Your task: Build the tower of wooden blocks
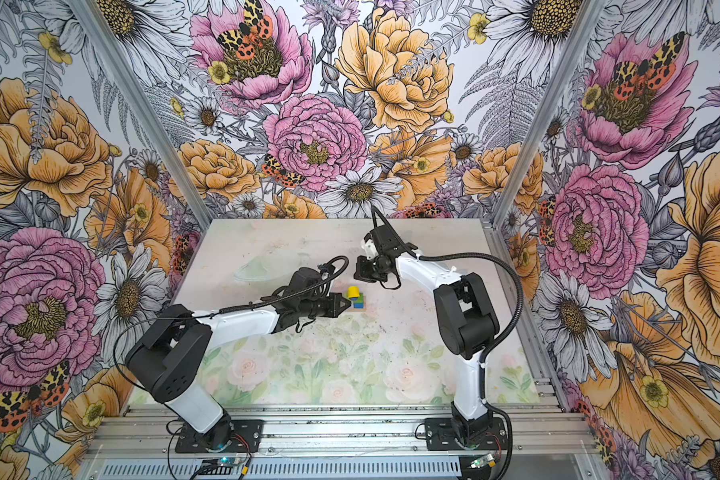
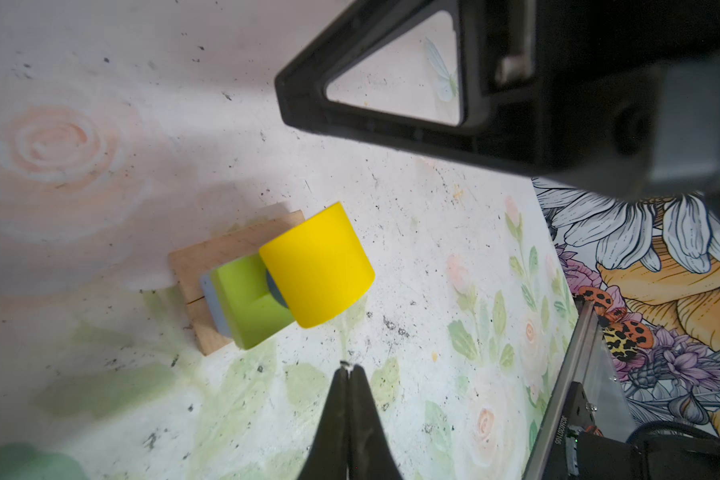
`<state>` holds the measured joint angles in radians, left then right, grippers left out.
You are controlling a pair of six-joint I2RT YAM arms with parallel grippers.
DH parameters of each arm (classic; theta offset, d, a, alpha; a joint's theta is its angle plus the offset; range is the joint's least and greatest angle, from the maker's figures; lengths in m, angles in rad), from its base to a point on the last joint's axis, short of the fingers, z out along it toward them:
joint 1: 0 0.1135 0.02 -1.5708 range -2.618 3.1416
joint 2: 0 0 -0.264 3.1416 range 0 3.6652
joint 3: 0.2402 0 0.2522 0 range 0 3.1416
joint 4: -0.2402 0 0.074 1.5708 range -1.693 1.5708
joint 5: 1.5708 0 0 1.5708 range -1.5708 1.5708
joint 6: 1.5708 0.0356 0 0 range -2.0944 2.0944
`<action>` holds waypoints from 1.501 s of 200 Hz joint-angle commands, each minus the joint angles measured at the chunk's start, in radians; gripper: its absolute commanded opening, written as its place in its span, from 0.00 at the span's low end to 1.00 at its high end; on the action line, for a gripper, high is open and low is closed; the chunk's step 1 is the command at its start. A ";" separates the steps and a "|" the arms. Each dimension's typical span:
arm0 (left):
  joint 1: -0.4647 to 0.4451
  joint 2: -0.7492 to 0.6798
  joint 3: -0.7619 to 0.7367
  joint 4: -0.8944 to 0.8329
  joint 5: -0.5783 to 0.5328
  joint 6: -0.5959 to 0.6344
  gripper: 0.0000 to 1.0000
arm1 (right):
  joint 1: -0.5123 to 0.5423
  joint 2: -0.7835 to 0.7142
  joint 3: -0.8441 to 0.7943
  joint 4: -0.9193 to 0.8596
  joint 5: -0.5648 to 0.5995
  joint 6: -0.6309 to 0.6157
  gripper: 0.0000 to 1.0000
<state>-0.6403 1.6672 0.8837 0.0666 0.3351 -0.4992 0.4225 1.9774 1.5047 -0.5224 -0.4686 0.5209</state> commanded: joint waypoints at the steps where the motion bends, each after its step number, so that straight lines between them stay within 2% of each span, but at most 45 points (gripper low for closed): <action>1: 0.012 0.008 0.016 0.001 -0.028 0.010 0.00 | 0.007 -0.008 -0.017 0.005 -0.006 -0.021 0.00; 300: 0.036 0.042 0.043 0.049 0.000 0.007 0.00 | 0.012 -0.035 -0.048 0.005 -0.003 -0.024 0.00</action>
<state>-0.6167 1.6981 0.9009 0.0868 0.3298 -0.4992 0.4271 1.9774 1.4620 -0.5224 -0.4686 0.5209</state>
